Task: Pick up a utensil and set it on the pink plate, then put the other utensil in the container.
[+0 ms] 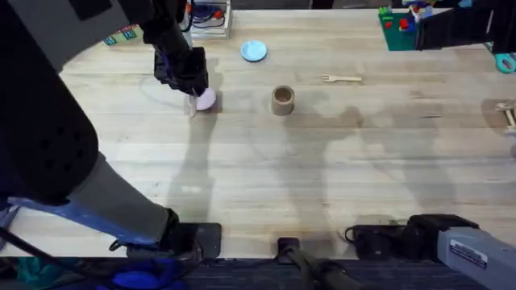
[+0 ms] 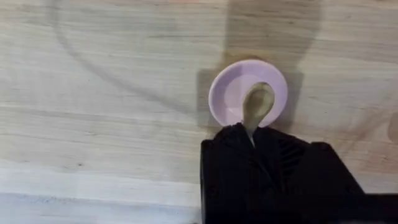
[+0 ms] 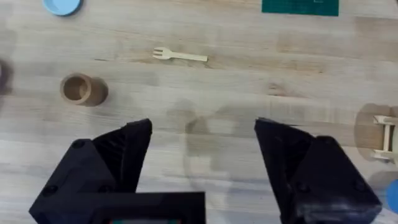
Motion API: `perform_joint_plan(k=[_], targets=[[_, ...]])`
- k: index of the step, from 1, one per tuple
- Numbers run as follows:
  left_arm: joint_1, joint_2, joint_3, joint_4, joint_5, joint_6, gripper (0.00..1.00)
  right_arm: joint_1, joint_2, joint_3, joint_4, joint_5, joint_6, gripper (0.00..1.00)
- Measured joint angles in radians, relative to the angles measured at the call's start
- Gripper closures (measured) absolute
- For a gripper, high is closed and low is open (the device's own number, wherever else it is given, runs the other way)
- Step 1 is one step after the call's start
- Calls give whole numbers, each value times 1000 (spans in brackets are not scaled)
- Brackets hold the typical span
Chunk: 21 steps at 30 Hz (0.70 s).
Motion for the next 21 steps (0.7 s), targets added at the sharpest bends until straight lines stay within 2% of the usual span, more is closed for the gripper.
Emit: perform_joint_plan(k=[10, 21], targets=[[0, 65, 0, 44, 13, 4, 960, 0, 0, 0, 0, 0, 0, 5], [0, 66, 0, 71, 21, 4, 960, 0, 0, 0, 0, 0, 0, 5]])
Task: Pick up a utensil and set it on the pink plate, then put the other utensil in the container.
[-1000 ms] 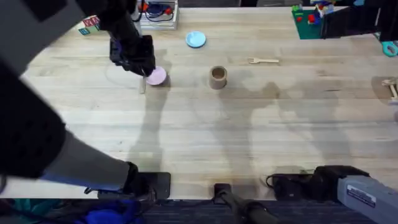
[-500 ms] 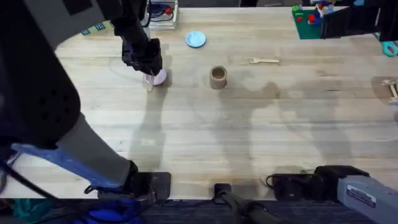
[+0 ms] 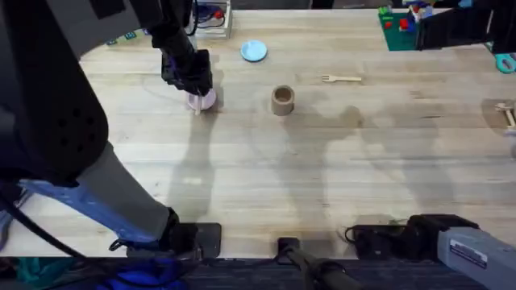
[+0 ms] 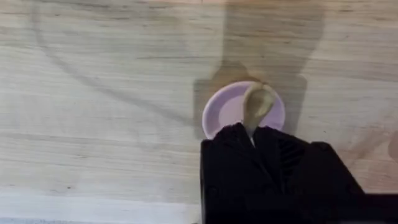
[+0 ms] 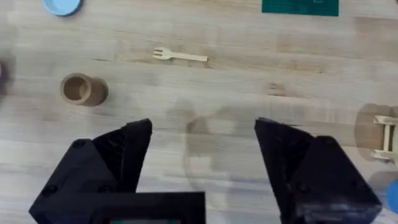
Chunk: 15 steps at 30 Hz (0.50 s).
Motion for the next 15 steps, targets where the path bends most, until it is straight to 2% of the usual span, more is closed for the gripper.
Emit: perform_joint_plan(k=[15], targets=[[0, 21, 0, 13, 4, 0, 939, 0, 0, 0, 0, 0, 0, 6]])
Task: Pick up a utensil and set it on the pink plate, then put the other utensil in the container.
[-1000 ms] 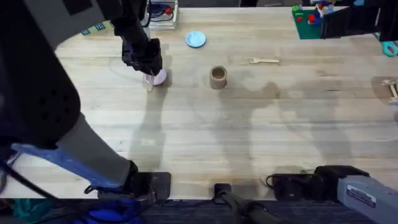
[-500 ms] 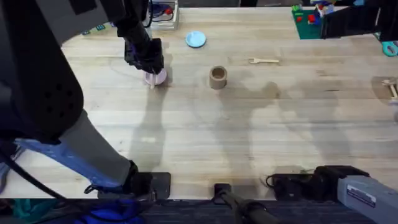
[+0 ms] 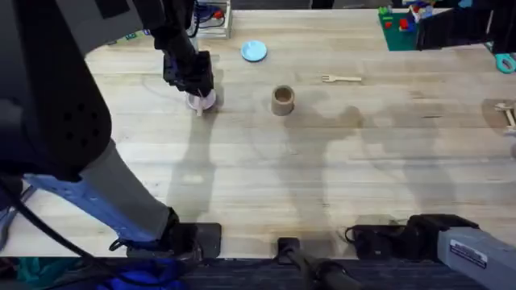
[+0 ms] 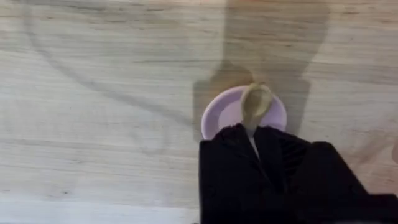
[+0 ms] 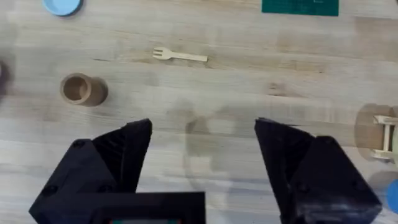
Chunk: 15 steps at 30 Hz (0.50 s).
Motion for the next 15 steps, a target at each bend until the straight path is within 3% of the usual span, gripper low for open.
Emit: perform_joint_plan(k=[7, 15], targets=[[0, 7, 0, 4, 2, 0, 732, 0, 0, 0, 0, 0, 0, 5], [0, 7, 0, 5, 3, 0, 693, 0, 0, 0, 0, 0, 0, 5]])
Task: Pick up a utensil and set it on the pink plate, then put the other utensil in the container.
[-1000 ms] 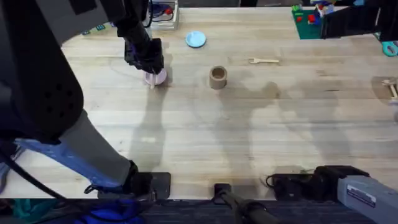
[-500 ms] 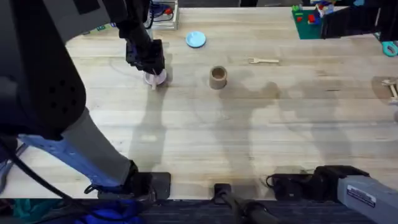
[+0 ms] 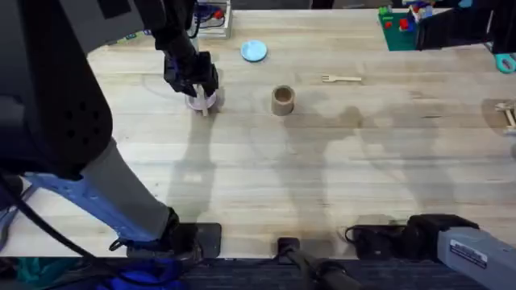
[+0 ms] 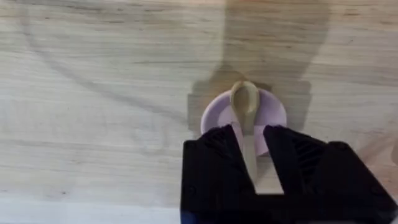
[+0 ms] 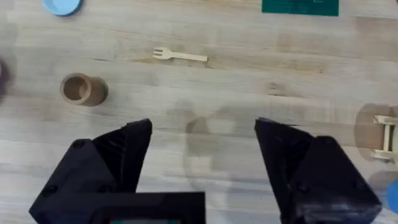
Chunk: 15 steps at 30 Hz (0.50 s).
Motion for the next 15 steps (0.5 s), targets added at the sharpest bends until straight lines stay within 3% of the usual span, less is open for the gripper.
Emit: perform_joint_plan(k=[7, 8, 15], targets=[[0, 0, 93, -111, 4, 0, 644, 0, 0, 0, 0, 0, 0, 5], [-1, 0, 172, -174, 6, 0, 598, 0, 0, 0, 0, 0, 0, 5], [-18, 0, 276, -342, 11, 2, 455, 0, 0, 0, -1, 0, 0, 5]])
